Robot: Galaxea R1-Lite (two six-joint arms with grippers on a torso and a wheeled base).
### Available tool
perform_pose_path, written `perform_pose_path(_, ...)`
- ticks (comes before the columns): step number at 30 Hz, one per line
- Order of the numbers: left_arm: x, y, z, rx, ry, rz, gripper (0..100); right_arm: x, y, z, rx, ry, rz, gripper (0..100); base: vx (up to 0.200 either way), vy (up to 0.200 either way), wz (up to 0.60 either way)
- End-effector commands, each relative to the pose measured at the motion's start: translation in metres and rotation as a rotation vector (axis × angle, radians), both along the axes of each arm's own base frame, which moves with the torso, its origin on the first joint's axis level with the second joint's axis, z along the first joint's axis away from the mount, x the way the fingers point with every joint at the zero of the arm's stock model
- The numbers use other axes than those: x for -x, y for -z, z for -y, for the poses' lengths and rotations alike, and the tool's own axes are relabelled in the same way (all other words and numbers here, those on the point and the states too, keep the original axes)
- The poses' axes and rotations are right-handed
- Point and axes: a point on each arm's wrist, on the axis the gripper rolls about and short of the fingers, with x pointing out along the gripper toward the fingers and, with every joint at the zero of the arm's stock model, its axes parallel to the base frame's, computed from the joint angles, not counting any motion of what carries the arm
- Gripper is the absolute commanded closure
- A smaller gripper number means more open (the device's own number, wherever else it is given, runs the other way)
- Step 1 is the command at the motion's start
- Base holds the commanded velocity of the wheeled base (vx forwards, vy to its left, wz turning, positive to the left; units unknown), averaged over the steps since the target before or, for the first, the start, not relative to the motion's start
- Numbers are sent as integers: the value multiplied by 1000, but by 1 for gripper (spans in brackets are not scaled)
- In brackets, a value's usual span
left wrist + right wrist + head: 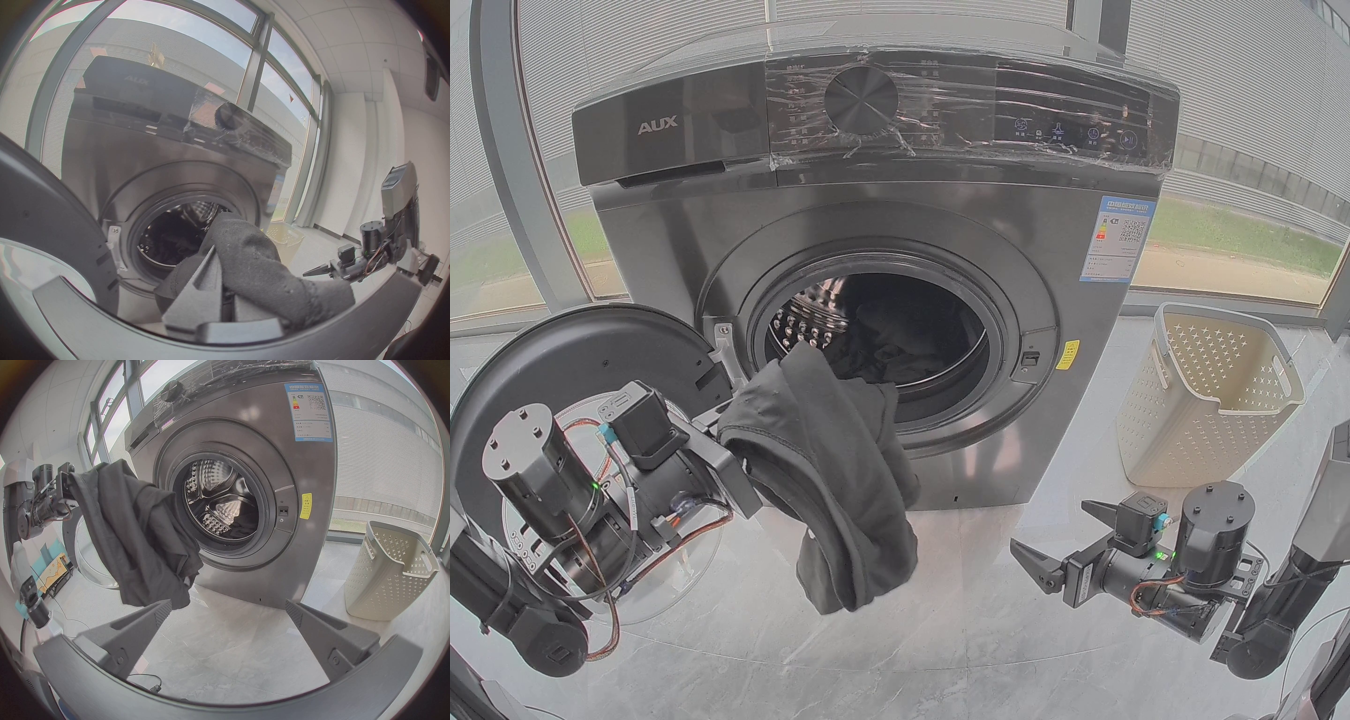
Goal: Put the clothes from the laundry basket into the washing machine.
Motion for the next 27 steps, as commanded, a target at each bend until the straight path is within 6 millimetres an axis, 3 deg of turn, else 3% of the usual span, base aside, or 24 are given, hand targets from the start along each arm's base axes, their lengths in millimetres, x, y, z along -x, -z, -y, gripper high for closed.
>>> perform_pose_path(1, -7, 13, -8, -35, -55, -42, 100, -3, -1, 0, -4, 7, 4, 0, 0, 0, 0)
perform_pose_path(8, -14, 25, -2, -59, -78, -76, 100, -3, 0, 0, -5, 0, 2, 0, 0, 0, 0)
perform_pose_path(14, -20, 32, 1, -88, -90, -86, 100, -2, -1, 0, -5, -3, 2, 0, 200, 0, 0)
perform_pose_path(20, -19, 34, 4, -96, -92, -86, 100, -1, 0, -1, -7, -7, -3, 0, 0, 0, 0)
perform_pose_path(27, -21, 38, 6, -107, -89, -99, 100, 0, 0, -1, -8, -9, -4, 0, 171, 0, 0)
